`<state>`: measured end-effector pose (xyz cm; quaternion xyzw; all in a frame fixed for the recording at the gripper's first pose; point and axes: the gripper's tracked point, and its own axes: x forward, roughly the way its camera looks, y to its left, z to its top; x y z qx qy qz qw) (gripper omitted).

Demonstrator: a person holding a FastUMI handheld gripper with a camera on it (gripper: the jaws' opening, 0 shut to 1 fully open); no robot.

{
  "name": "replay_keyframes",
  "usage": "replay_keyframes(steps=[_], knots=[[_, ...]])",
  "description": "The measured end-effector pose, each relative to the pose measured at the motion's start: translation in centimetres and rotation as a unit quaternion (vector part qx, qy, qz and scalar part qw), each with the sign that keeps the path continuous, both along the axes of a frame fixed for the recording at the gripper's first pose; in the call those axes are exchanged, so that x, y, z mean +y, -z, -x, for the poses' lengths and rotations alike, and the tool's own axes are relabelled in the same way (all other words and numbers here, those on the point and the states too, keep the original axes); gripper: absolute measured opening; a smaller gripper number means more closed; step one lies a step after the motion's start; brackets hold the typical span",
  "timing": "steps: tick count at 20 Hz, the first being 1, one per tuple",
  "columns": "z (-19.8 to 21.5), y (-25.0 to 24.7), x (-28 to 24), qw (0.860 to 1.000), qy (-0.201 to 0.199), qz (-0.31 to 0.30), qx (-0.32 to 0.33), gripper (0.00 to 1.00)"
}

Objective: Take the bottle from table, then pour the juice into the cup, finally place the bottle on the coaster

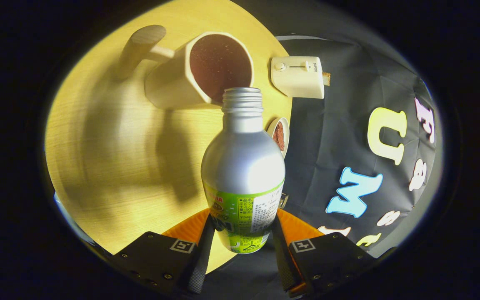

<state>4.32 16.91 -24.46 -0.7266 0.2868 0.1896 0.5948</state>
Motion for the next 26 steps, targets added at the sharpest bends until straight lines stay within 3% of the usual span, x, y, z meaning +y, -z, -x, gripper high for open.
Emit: replay_keyframes(steps=[26], knots=[[-0.1, -1.3, 0.0, 0.996, -0.026, 0.081, 0.013, 0.68]])
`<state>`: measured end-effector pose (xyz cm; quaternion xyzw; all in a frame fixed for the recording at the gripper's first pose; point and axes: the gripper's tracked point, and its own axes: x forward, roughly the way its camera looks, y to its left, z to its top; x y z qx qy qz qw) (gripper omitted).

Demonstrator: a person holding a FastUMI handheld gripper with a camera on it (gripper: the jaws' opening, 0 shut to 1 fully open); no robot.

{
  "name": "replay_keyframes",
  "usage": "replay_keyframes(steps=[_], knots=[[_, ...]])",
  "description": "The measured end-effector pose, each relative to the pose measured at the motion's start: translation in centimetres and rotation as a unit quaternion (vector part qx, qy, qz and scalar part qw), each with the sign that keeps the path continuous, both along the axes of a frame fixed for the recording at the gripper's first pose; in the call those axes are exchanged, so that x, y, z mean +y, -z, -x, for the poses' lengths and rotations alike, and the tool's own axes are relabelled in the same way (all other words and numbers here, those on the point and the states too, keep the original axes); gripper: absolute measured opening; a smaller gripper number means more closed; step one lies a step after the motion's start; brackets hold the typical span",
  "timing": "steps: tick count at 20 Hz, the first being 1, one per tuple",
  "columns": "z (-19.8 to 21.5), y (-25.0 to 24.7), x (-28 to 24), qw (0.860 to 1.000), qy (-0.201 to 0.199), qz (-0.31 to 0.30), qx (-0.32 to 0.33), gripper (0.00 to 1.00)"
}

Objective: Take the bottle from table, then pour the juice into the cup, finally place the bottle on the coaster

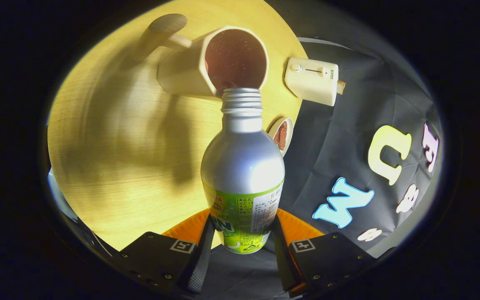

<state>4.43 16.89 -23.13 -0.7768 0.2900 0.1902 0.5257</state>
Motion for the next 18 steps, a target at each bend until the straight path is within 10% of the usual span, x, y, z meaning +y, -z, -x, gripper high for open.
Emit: replay_keyframes(steps=[18], knots=[[-0.53, -0.96, -0.36, 0.999, -0.012, 0.037, 0.01, 0.68]])
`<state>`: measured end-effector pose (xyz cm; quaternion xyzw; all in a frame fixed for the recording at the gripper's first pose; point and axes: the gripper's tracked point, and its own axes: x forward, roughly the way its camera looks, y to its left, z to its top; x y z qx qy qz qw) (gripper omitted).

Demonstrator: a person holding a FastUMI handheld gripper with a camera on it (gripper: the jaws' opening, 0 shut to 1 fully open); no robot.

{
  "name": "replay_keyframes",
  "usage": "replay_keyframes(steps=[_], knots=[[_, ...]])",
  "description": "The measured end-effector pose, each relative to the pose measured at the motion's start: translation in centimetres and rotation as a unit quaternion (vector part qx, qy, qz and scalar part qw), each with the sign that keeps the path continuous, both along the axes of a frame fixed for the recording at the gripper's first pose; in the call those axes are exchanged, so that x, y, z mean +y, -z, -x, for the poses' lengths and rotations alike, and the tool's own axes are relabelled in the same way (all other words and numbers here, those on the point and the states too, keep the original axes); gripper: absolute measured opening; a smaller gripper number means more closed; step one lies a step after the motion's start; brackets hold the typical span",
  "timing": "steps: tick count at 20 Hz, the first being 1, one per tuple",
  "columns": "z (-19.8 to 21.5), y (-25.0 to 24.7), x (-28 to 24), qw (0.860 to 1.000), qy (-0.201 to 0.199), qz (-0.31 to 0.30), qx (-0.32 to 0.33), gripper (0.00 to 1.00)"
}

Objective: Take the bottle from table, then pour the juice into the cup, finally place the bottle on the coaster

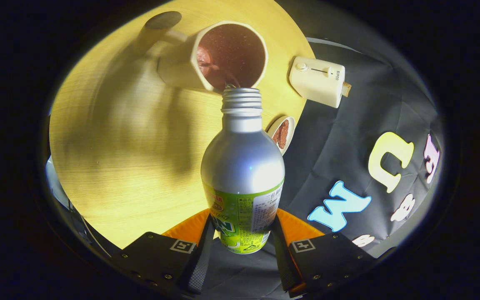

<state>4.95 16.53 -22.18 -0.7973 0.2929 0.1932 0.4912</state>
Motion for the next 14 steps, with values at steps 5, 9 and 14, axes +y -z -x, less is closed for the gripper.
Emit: replay_keyframes(steps=[5, 9, 14], knots=[[-0.6, -0.4, -0.1, 1.0, -0.001, 0.013, 0.005, 0.68], [-0.6, -0.6, 0.4, 0.999, -0.009, 0.028, 0.012, 0.69], [-0.7, -1.1, 0.5, 0.999, -0.009, 0.047, 0.021, 0.69]])
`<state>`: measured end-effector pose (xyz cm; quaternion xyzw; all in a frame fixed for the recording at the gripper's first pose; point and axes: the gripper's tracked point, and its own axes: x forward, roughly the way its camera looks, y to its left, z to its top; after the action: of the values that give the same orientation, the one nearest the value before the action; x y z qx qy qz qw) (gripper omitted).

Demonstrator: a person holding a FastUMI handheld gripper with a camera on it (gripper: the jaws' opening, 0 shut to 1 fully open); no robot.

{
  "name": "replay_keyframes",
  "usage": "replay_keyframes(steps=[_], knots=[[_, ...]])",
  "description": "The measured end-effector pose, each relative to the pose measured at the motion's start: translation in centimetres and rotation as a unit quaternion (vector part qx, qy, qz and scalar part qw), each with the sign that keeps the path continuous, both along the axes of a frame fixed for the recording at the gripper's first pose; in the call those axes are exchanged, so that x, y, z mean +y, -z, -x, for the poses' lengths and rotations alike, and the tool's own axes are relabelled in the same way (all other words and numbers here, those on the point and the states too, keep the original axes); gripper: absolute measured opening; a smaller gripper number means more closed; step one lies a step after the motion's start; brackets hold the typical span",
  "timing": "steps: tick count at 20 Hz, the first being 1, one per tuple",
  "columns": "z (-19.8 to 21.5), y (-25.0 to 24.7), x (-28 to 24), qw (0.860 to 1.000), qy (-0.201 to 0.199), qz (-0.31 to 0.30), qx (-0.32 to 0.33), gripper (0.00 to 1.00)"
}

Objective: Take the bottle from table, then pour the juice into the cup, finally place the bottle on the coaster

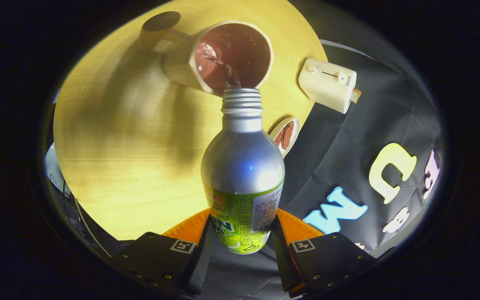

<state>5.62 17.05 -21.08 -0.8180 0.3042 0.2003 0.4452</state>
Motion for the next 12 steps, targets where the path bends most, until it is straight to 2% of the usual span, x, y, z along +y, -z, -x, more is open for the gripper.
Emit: replay_keyframes(steps=[12], knots=[[-0.5, -1.3, 0.6, 0.999, -0.007, 0.033, 0.009, 0.69]])
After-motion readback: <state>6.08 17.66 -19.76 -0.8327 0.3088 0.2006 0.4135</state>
